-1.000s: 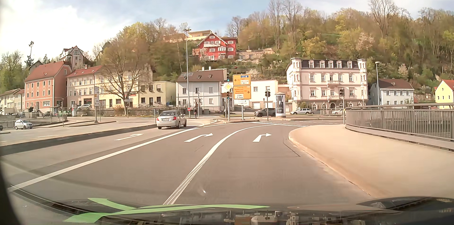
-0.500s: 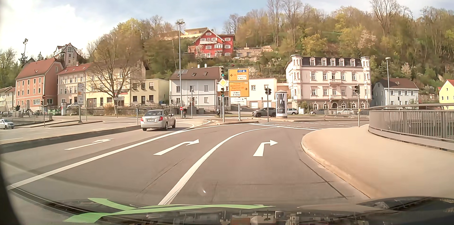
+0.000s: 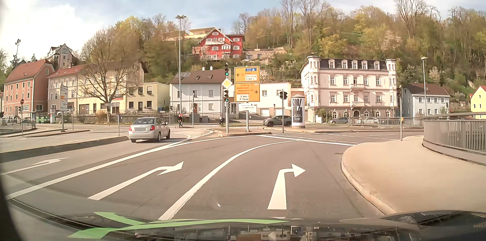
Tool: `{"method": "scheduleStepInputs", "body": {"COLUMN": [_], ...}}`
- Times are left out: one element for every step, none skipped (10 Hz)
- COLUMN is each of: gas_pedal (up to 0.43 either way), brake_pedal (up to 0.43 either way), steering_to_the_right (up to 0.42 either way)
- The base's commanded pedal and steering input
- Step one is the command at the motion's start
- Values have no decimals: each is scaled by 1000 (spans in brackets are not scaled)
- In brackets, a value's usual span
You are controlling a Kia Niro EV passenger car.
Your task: Follow the waypoints while adhering to traffic rules and regulations
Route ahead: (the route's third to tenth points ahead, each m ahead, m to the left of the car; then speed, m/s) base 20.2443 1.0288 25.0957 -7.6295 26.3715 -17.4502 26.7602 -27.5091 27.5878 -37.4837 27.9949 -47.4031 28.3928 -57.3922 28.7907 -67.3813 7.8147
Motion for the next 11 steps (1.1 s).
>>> {"method": "scheduleStepInputs", "body": {"gas_pedal": [0,0,0,0,0,0,0,0,0,0,0], "brake_pedal": [91,91,91,79,61,61,67,61,6,0,0], "steering_to_the_right": [43,46,55,65,78,92,105,113,120,129,138]}}
